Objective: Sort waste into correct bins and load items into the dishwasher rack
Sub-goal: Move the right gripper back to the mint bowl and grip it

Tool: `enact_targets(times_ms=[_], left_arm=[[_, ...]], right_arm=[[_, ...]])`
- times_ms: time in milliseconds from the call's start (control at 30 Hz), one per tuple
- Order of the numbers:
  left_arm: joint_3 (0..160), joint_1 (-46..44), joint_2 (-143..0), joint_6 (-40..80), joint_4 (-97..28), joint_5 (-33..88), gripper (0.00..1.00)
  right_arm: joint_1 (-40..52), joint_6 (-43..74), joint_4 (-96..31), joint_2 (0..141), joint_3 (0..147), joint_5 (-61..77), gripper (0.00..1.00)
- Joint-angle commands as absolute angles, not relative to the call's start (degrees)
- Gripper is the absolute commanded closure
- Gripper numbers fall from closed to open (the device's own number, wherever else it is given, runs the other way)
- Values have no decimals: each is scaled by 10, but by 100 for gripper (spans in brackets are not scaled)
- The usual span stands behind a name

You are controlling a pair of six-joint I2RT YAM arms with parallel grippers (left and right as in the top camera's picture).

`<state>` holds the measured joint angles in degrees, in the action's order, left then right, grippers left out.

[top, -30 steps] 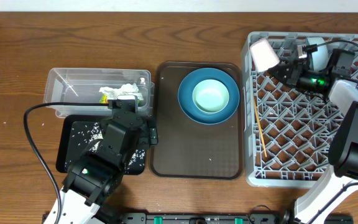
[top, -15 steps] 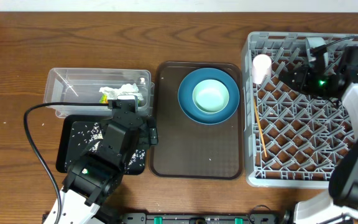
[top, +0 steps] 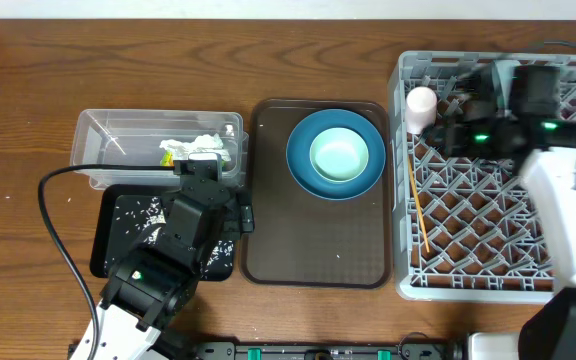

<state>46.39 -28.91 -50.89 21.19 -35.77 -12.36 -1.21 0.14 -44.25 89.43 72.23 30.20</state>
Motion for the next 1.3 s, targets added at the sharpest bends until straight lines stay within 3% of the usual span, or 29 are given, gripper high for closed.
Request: enact_targets(times_ms=[0, 333, 733, 967, 1267], left_arm=[[475, -287, -509, 217, -358, -124, 9], [475, -287, -509, 217, -358, -124, 9], [475, -287, -509, 217, -358, -125, 9], [475, -287, -509, 217, -358, -125, 9], [475, -287, -509, 217, -358, -125, 9]], right_arm=[[69, -9, -438, 888, 723, 234, 74], [276, 30, -376, 924, 723, 29, 63], [328, 32, -290, 1061, 723, 30, 61], [328, 43, -285, 1094, 723, 48, 66], [328, 43, -285, 1089, 723, 50, 85]])
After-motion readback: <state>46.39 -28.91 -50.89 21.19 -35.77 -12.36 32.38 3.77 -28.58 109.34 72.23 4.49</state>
